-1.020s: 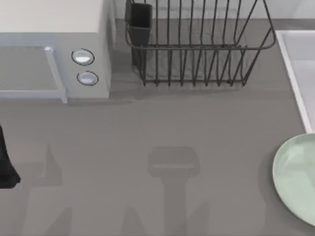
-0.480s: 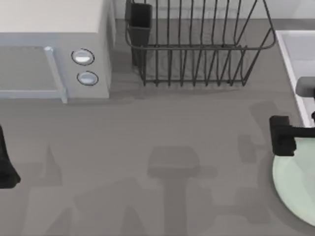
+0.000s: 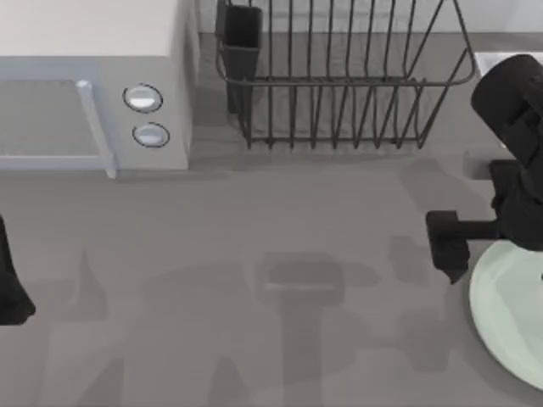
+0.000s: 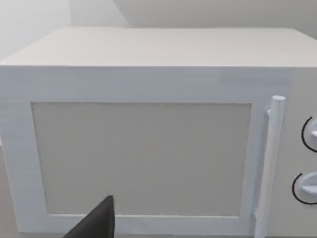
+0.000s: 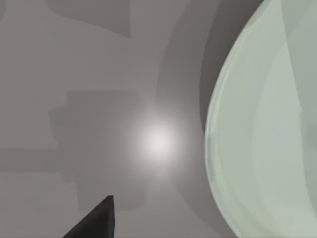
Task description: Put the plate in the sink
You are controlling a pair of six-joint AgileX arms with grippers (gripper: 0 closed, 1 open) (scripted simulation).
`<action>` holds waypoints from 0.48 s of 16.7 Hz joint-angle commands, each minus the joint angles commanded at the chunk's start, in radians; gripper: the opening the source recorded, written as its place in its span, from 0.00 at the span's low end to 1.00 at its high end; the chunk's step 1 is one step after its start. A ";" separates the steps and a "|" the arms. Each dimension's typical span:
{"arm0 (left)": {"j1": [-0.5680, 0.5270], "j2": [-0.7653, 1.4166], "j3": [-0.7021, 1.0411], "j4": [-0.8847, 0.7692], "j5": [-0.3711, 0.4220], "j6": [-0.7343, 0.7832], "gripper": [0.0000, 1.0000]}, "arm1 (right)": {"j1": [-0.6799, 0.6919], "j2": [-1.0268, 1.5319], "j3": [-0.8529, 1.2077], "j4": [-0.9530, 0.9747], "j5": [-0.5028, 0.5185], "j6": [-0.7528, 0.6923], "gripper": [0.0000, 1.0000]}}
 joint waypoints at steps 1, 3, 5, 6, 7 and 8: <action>0.000 0.000 0.000 0.000 0.000 0.000 1.00 | 0.000 0.000 0.000 0.000 0.000 0.000 1.00; 0.000 0.000 0.000 0.000 0.000 0.000 1.00 | -0.005 -0.003 -0.003 0.002 0.000 -0.001 1.00; 0.000 0.000 0.000 0.000 0.000 0.000 1.00 | -0.005 0.005 -0.014 0.018 0.000 -0.001 1.00; 0.000 0.000 0.000 0.000 0.000 0.000 1.00 | -0.004 0.017 -0.029 0.041 0.000 -0.001 1.00; 0.000 0.000 0.000 0.000 0.000 0.000 1.00 | -0.004 0.033 -0.048 0.075 0.000 0.000 1.00; 0.000 0.000 0.000 0.000 0.000 0.000 1.00 | -0.003 0.053 -0.071 0.119 0.000 0.001 1.00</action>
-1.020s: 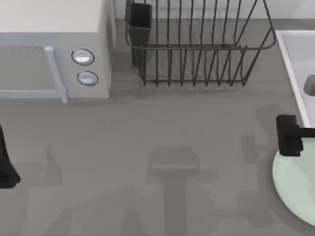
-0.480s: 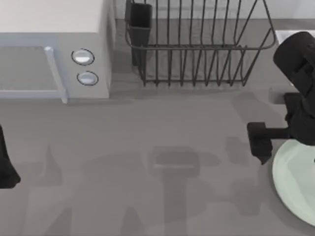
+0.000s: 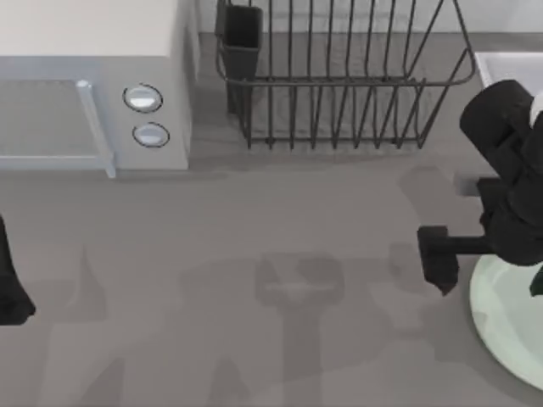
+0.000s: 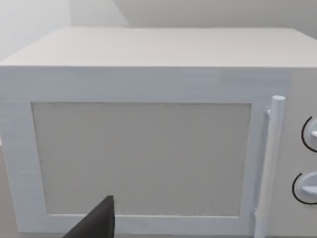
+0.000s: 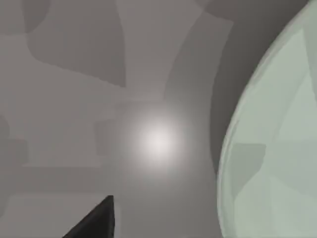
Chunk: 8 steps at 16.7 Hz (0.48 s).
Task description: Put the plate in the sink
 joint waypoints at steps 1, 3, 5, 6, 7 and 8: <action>0.000 0.000 0.000 0.000 0.000 0.000 1.00 | 0.001 0.022 -0.025 0.054 0.000 0.001 1.00; 0.000 0.000 0.000 0.000 0.000 0.000 1.00 | 0.003 0.067 -0.079 0.170 0.000 0.002 1.00; 0.000 0.000 0.000 0.000 0.000 0.000 1.00 | 0.004 0.107 -0.127 0.253 0.000 0.004 1.00; 0.000 0.000 0.000 0.000 0.000 0.000 1.00 | 0.005 0.122 -0.144 0.279 0.001 0.004 1.00; 0.000 0.000 0.000 0.000 0.000 0.000 1.00 | 0.006 0.132 -0.155 0.294 0.001 0.005 1.00; 0.000 0.000 0.000 0.000 0.000 0.000 1.00 | 0.006 0.135 -0.158 0.298 0.001 0.005 1.00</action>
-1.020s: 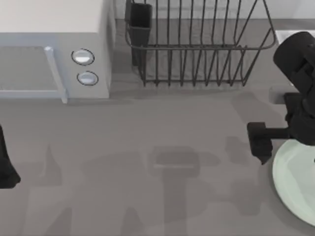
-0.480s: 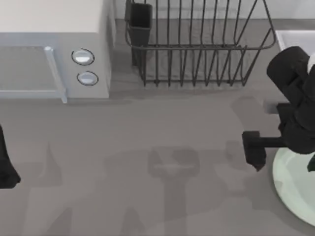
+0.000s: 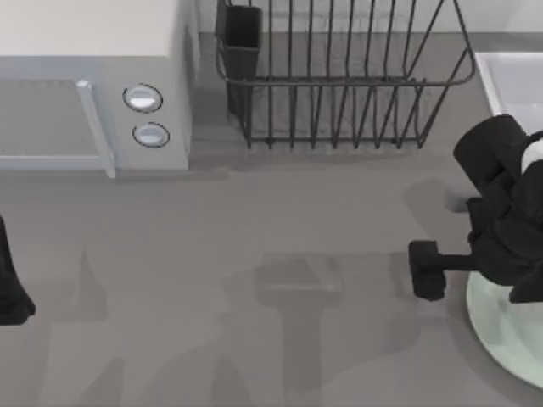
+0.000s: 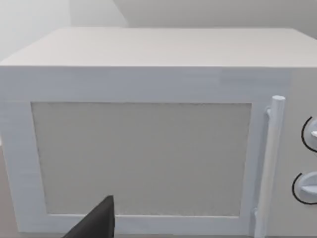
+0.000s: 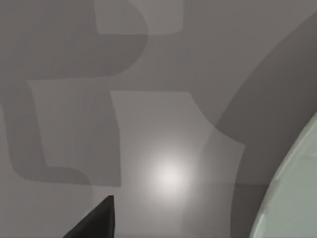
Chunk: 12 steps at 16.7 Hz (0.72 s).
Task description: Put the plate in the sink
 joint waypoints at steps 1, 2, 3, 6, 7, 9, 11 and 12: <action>0.000 0.000 0.000 0.000 0.000 0.000 1.00 | 0.000 0.000 0.000 0.000 0.000 0.000 1.00; 0.000 0.000 0.000 0.000 0.000 0.000 1.00 | 0.000 0.000 0.000 0.000 0.000 0.000 1.00; 0.000 0.000 0.000 0.000 0.000 0.000 1.00 | 0.000 0.000 0.000 0.000 0.000 0.000 1.00; 0.000 0.000 0.000 0.000 0.000 0.000 1.00 | 0.000 0.000 0.000 0.000 0.000 0.000 0.77; 0.000 0.000 0.000 0.000 0.000 0.000 1.00 | 0.000 0.000 0.000 0.000 0.000 0.000 0.70; 0.000 0.000 0.000 0.000 0.000 0.000 1.00 | 0.000 0.000 0.000 0.000 0.000 0.000 0.55; 0.000 0.000 0.000 0.000 0.000 0.000 1.00 | 0.000 0.000 0.000 0.000 0.000 0.000 0.40; 0.000 0.000 0.000 0.000 0.000 0.000 1.00 | 0.000 0.000 0.000 0.000 0.000 0.000 0.32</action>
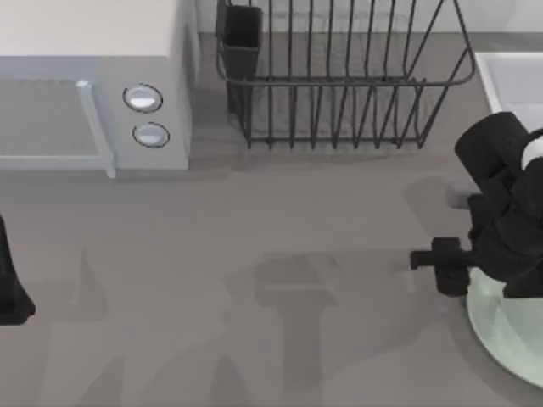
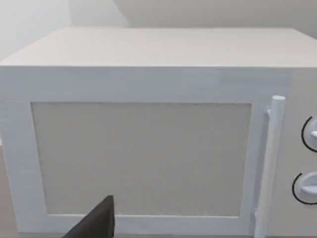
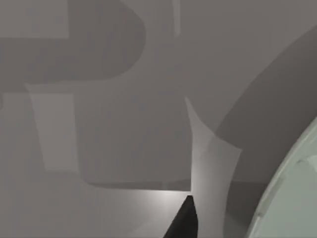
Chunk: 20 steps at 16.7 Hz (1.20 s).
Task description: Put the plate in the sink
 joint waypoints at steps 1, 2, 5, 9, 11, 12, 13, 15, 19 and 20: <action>0.000 0.000 0.000 0.000 0.000 0.000 1.00 | 0.000 0.000 0.000 0.000 0.000 0.000 0.25; 0.000 0.000 0.000 0.000 0.000 0.000 1.00 | 0.000 0.000 0.000 0.000 0.000 0.000 0.17; 0.000 0.000 0.000 0.000 0.000 0.000 1.00 | 0.000 0.000 0.000 0.000 0.000 0.000 0.00; 0.000 0.000 0.000 0.000 0.000 0.000 1.00 | 0.000 0.000 0.000 0.000 0.000 0.000 0.00; 0.000 0.000 0.000 0.000 0.000 0.000 1.00 | 0.000 0.000 0.000 0.000 0.000 0.000 0.00; 0.000 0.000 0.000 0.000 0.000 0.000 1.00 | 0.000 0.000 0.000 0.000 0.000 0.000 0.00; 0.000 0.000 0.000 0.000 0.000 0.000 1.00 | -0.013 -0.071 0.034 0.004 0.007 -0.002 0.00; 0.000 0.000 0.000 0.000 0.000 0.000 1.00 | -0.012 -0.069 0.047 -0.009 0.007 -0.002 0.00; 0.000 0.000 0.000 0.000 0.000 0.000 1.00 | -0.010 -0.061 0.199 -0.164 0.007 0.001 0.00; 0.000 0.000 0.000 0.000 0.000 0.000 1.00 | -0.010 -0.061 0.262 -0.228 0.007 0.001 0.00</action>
